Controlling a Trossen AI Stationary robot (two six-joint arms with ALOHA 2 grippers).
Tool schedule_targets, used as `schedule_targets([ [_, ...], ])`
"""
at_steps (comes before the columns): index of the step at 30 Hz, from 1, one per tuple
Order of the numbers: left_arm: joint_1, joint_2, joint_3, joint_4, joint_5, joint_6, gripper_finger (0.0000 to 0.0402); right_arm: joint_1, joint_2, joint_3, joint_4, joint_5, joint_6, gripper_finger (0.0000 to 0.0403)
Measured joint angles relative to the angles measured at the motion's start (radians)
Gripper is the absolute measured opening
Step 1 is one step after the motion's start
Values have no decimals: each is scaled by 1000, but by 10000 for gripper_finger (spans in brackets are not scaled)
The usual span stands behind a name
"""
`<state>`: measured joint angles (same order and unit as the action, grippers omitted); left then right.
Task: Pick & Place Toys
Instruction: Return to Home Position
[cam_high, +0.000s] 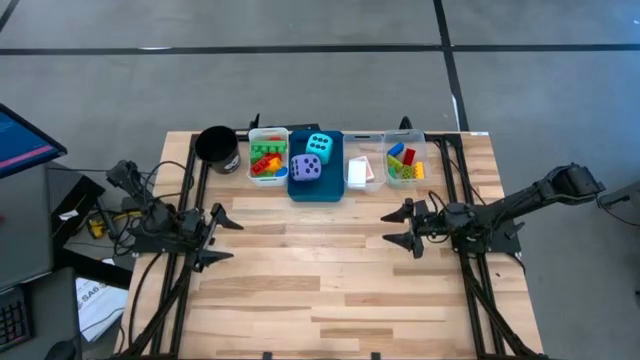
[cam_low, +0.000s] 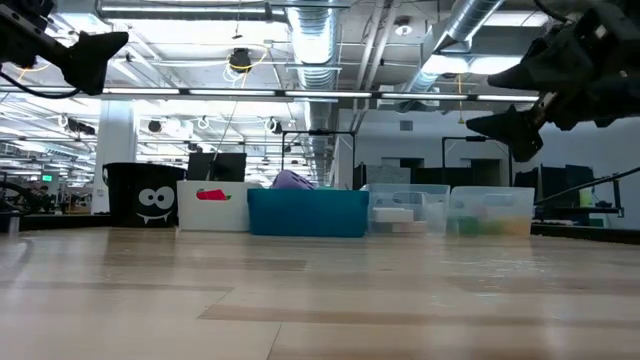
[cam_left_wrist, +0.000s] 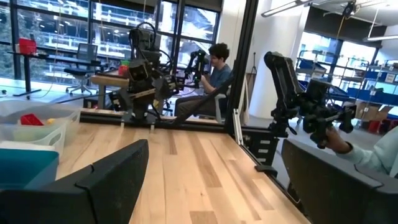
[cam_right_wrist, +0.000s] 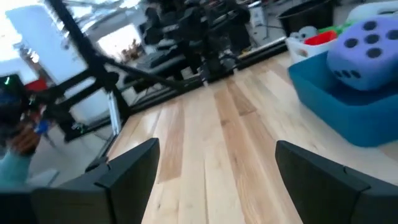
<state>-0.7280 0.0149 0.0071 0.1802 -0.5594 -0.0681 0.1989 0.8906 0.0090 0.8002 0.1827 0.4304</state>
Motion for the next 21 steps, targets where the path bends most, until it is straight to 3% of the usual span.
schedule_targets([
  [2, 0, 9, 0, 0, 0, 0, 360, 3, 0, 0, 29, 0, -35, 315],
  [5, 0, 23, 0, 0, 0, -24, 360, 27, -12, 0, 109, -92, -185, 315],
  [8, 0, 40, 0, 0, 0, -48, 360, 46, -111, 0, 123, -163, -222, 315],
  [11, 0, 52, 0, 0, 0, -63, 360, 47, -224, 0, 1, -219, -231, 315],
  [21, 0, 103, 0, 13, 0, -124, 360, -2, -759, 0, -525, -241, -184, 315],
])
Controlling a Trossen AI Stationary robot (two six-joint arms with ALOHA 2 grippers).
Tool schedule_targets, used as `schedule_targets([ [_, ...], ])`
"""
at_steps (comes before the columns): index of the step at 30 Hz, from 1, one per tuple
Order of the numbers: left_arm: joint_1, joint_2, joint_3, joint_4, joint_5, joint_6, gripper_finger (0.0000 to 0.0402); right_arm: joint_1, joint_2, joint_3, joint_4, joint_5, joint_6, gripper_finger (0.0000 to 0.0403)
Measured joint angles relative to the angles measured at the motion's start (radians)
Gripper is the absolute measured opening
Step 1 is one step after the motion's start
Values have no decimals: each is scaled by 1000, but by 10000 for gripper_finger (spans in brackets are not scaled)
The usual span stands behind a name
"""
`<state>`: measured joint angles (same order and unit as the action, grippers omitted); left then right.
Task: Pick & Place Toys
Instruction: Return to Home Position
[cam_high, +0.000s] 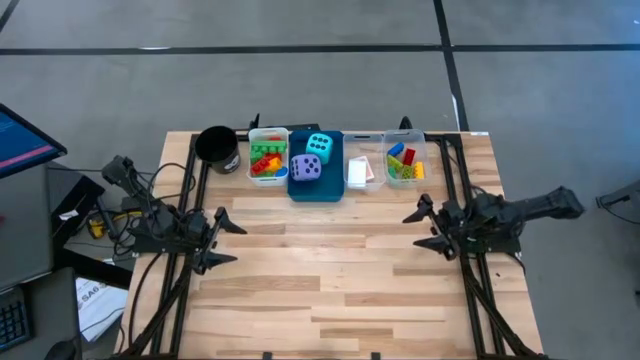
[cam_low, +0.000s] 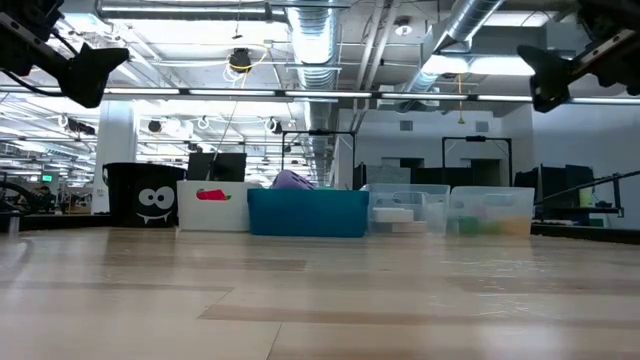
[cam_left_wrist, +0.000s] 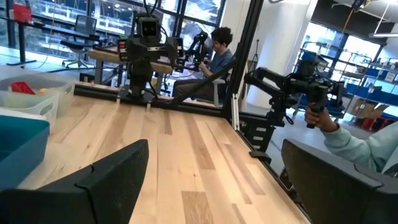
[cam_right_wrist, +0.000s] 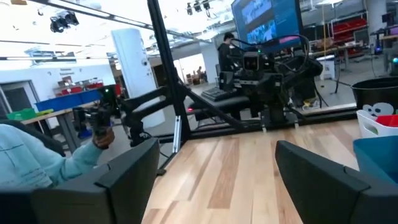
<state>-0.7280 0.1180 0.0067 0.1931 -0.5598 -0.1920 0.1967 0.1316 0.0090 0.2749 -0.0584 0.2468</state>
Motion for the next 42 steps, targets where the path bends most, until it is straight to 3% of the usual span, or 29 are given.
schedule_targets([
  [4, 0, 7, 0, 12, 0, 26, 360, 0, -131, 0, -118, 0, -12, 315],
  [42, 0, 15, 0, 10, -16, 53, 360, -4, -107, 0, -151, 14, -45, 315],
])
